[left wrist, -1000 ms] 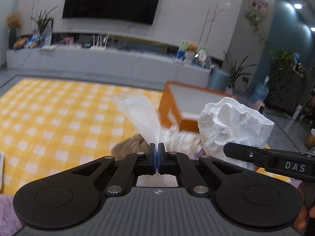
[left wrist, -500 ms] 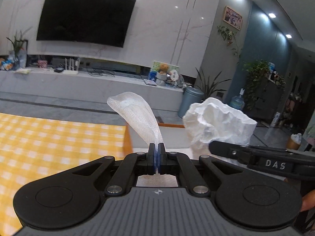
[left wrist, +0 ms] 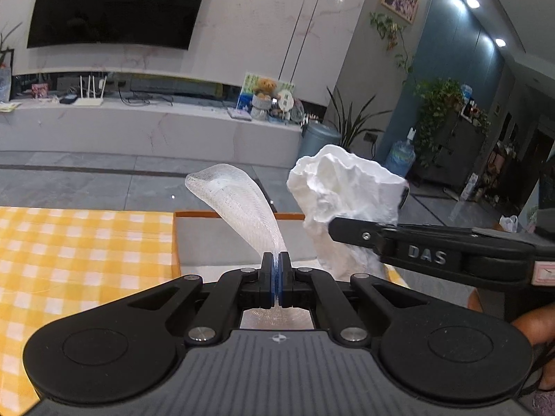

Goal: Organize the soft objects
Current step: 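Carry both items over the orange box and open both grippers to drop them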

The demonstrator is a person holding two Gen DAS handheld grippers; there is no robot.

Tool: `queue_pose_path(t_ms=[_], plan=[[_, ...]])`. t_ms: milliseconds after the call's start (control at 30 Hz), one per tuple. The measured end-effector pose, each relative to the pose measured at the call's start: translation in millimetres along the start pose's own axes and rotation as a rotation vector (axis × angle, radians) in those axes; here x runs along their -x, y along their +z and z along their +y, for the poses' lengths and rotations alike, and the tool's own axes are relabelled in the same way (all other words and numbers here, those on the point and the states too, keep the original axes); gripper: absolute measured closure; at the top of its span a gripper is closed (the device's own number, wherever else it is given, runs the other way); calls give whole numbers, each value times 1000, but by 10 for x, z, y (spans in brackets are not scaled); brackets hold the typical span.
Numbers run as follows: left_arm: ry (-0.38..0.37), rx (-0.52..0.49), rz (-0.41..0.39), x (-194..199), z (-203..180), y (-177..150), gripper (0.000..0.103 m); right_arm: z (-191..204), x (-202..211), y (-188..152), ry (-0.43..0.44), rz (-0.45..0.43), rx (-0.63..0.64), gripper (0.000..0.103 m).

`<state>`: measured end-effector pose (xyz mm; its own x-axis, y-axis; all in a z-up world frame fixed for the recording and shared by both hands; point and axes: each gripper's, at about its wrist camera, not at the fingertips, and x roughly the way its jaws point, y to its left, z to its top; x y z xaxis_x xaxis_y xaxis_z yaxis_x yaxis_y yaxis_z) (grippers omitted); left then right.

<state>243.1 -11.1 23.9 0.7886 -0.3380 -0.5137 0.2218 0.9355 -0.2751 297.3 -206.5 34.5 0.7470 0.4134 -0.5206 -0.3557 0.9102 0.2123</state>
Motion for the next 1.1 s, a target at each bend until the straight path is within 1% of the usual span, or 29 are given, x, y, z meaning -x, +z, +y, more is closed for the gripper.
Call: queue_pose_path(t_ms=[100,200,333,500,667,767,833,967,1033,1100], plan=[[-2,0,36,-184,46,11,102,-90,-290,-5,-3,53,-36,87],[6,11,89,-362,127,-28,102,-168,-565,-20,-3,107,-66,87],[22,-2,146,-566,198,-95,101,-243,-863,-117,-13,170,-81,86],[29,-5,195,-699,261,-212,101,-354,-1218,-281,-14,278,-134,85],[46,-2,233,-777,334,-274,101,-357,-1435,-377,-24,364,-123,82],[52,1,263,-786,355,-300,101,-353,-1540,-406,-37,418,-110,78],[56,-2,276,-779,346,-309,100,-348,-1581,-438,-34,449,-102,73],[66,9,291,-773,345,-292,95,-353,-1592,-452,-32,472,-104,69],[69,17,291,-763,358,-250,85,-345,-1564,-428,-28,467,-105,63],[73,28,273,-733,354,-217,62,-321,-1519,-392,-34,461,-88,57]])
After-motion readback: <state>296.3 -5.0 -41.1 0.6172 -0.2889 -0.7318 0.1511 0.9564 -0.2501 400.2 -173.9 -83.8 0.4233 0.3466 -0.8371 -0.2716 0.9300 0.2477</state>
